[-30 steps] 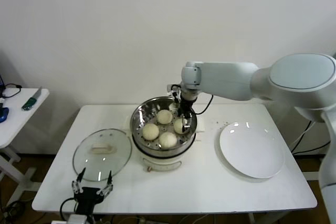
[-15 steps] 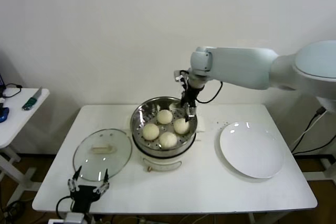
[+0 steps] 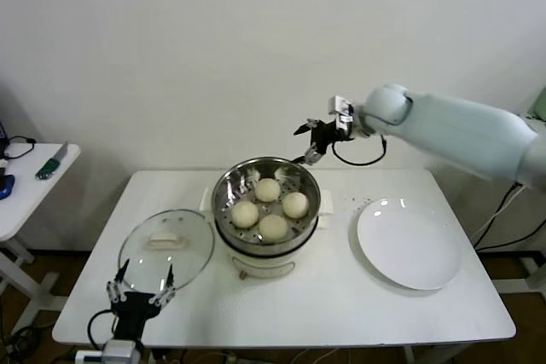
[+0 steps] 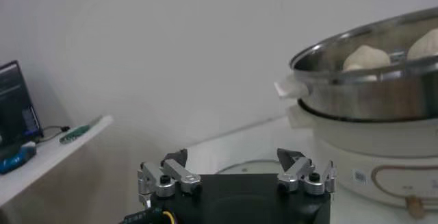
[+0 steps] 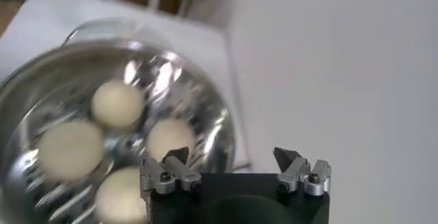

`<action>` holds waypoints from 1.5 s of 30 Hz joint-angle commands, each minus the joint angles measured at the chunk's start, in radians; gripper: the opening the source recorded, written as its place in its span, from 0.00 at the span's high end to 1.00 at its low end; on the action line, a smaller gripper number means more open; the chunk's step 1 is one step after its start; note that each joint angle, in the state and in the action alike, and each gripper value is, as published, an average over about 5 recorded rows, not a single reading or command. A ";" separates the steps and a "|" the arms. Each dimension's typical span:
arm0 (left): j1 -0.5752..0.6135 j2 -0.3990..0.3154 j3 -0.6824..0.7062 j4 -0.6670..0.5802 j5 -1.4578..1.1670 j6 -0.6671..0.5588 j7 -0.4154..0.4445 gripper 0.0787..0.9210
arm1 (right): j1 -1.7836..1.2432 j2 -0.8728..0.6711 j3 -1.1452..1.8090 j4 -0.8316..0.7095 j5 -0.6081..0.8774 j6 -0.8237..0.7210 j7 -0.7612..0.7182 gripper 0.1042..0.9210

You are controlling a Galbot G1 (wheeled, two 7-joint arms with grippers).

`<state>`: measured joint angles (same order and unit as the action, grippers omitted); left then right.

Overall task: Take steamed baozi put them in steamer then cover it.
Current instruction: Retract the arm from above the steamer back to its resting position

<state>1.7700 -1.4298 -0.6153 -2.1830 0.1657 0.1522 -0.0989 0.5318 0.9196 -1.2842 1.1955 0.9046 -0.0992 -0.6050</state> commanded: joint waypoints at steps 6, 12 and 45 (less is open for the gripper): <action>0.022 -0.008 0.006 -0.042 0.288 -0.077 -0.062 0.12 | -0.958 -0.363 1.066 0.344 -0.059 0.192 0.435 0.12; 0.022 0.013 0.008 -0.041 0.514 -0.040 -0.074 0.12 | -1.400 -0.239 1.511 0.414 -0.147 0.232 0.455 0.12; -0.459 0.229 0.198 0.528 1.255 0.206 0.118 0.12 | -2.012 0.232 2.004 0.547 -0.479 0.280 0.399 0.12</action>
<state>1.4905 -1.2197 -0.4535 -1.8509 1.2981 0.3291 -0.0161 -1.3580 1.0604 0.6391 1.7292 0.5225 0.1683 -0.2070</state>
